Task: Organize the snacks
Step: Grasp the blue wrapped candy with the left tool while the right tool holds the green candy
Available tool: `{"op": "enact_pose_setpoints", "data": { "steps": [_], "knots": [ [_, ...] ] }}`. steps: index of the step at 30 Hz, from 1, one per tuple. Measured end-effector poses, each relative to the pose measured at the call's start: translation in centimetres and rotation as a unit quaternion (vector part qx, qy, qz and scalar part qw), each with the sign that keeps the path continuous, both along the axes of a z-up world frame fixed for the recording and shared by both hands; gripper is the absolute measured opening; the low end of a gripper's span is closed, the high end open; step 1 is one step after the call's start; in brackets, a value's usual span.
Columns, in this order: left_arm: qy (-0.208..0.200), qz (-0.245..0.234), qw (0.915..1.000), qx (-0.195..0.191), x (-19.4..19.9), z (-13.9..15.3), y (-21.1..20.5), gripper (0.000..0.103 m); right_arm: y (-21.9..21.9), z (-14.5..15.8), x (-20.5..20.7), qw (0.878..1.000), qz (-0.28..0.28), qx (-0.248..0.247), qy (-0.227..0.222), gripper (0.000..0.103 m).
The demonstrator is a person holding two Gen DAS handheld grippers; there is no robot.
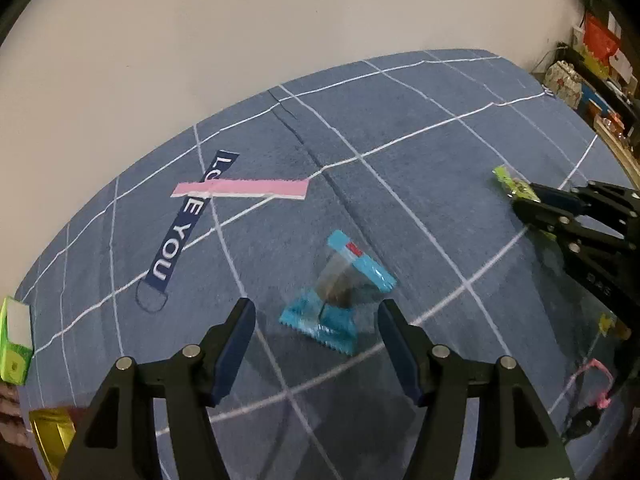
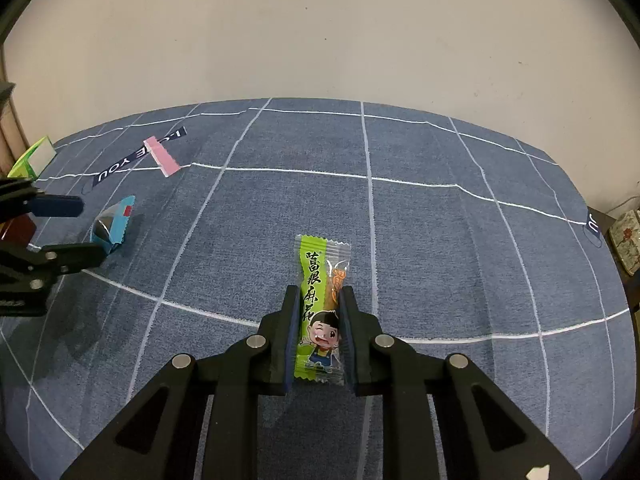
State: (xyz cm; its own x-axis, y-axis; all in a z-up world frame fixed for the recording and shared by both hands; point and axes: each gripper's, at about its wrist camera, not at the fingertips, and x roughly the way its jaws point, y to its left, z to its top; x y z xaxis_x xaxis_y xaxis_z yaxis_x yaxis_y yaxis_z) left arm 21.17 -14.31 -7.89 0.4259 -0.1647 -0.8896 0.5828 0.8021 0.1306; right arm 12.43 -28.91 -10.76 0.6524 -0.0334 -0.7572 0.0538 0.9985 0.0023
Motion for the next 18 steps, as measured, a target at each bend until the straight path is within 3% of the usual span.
{"op": "enact_pose_setpoints", "data": {
  "steps": [7,10,11,14,18],
  "knots": [
    [0.037,0.007,0.9987,-0.035,1.6,-0.8,-0.2,0.065,-0.1,0.0,0.0,1.0,0.0,0.002,0.0,0.018],
    [0.03,0.018,0.9983,-0.046,1.6,-0.7,-0.2,0.065,0.0,0.0,0.0,1.0,0.0,0.002,0.0,0.018],
    [0.028,0.02,0.9983,-0.048,1.7,-0.7,-0.1,0.063,0.0,0.0,0.0,1.0,0.0,0.002,0.0,0.018],
    [0.036,0.029,0.9979,-0.045,1.8,-1.0,0.0,0.03,0.0,0.0,0.0,1.0,0.0,0.002,0.0,0.018],
    [0.04,0.043,0.9966,-0.057,2.1,-1.0,0.4,0.029,-0.1,0.1,0.0,1.0,0.0,0.003,0.0,0.018]
  ]
}}
